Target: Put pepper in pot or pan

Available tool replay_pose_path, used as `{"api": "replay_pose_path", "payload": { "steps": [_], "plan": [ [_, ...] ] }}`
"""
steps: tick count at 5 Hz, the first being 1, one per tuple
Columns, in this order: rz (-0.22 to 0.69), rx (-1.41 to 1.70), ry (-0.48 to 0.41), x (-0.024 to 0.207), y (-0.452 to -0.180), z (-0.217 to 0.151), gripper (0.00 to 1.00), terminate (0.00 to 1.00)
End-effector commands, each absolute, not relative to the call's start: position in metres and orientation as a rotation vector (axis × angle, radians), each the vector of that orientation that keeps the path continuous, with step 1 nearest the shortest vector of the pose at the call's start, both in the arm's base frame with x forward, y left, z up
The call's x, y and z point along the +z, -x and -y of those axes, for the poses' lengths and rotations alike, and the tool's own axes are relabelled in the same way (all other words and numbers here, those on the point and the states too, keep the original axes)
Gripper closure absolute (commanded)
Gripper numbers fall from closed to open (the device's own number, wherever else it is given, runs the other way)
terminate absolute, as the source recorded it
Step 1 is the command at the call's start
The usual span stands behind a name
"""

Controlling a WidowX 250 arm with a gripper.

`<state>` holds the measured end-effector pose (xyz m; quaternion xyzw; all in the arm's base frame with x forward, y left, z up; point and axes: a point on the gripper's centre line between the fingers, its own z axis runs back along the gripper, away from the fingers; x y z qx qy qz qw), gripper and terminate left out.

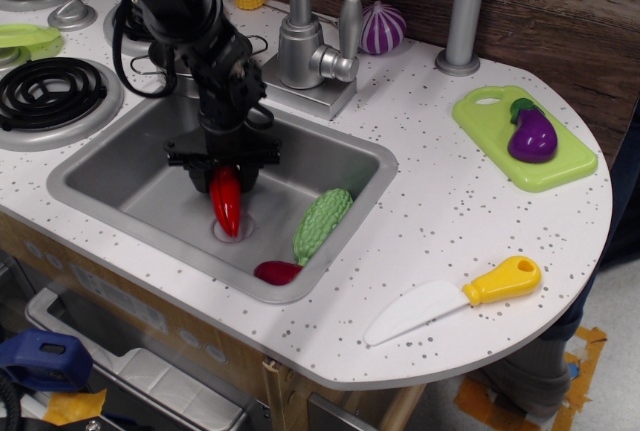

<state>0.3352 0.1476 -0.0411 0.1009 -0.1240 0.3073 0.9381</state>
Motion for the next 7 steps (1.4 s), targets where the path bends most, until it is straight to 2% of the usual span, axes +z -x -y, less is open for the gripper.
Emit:
{"api": "replay_pose_path", "payload": {
  "steps": [1, 2, 3, 5, 6, 7],
  "plan": [
    [0.282, 0.581, -0.304, 0.044, -0.345, -0.151, 1.00, 0.00],
    [0.282, 0.481, -0.415, 0.080, -0.353, -0.166, 1.00, 0.00],
    [0.337, 0.372, -0.477, 0.095, -0.370, -0.182, 1.00, 0.00],
    [0.461, 0.178, -0.454, 0.097, -0.417, -0.212, 1.00, 0.00],
    [0.495, 0.140, -0.437, 0.088, -0.425, -0.222, 1.00, 0.00],
    [0.492, 0.135, -0.392, 0.083, -0.426, -0.226, 0.00, 0.00]
  ]
}}
